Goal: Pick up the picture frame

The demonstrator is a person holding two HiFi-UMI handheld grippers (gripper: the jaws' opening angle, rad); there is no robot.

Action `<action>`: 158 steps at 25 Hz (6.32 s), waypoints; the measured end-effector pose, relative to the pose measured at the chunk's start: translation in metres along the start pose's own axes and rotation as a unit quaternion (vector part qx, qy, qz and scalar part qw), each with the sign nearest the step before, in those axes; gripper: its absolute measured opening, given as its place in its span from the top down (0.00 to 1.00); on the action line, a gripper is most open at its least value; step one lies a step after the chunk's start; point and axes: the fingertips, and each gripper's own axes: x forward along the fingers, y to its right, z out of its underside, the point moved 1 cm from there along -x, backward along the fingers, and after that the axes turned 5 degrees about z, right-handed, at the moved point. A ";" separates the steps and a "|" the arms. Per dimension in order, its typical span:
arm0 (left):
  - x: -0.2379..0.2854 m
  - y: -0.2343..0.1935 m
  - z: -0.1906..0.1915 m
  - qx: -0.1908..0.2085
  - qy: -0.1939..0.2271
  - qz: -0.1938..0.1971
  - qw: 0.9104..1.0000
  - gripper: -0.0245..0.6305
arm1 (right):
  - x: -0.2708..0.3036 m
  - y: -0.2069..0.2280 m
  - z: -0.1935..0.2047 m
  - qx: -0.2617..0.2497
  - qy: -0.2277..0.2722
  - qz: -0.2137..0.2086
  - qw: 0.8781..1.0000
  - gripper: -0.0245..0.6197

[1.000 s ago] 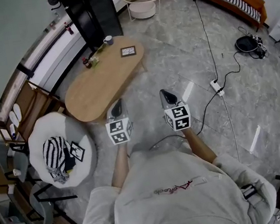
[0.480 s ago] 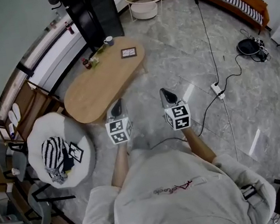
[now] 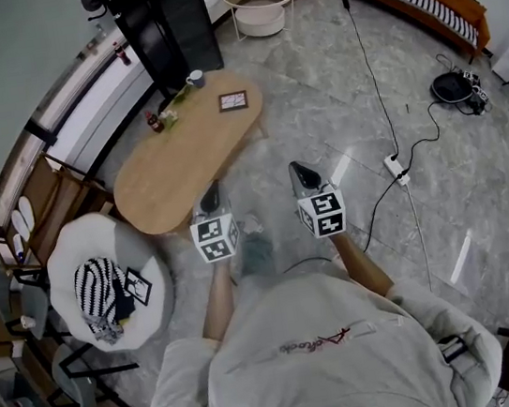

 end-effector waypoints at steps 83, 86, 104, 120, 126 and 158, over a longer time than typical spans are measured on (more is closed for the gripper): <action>0.445 -0.271 -0.093 -0.012 -0.057 0.050 0.997 0.96 | 0.496 0.100 -0.095 0.014 -0.065 0.030 0.997 0.95; 0.472 -0.283 -0.100 -0.017 -0.059 0.043 0.997 0.96 | 0.526 0.110 -0.104 0.012 -0.066 0.025 0.997 0.95; 0.613 -0.313 -0.141 -0.019 -0.080 0.010 0.997 0.96 | 0.658 0.201 -0.137 0.027 -0.079 0.002 0.996 0.95; 0.676 -0.348 -0.111 -0.036 -0.124 -0.030 0.991 0.96 | 0.740 0.244 -0.116 0.033 -0.114 -0.023 0.993 0.95; 0.685 -0.355 -0.088 -0.042 -0.146 -0.041 0.988 0.96 | 0.753 0.250 -0.085 0.040 -0.141 -0.033 0.989 0.95; 0.719 -0.405 0.087 -0.075 -0.238 0.037 0.968 0.96 | 0.770 0.229 0.102 0.087 -0.250 0.058 0.962 0.95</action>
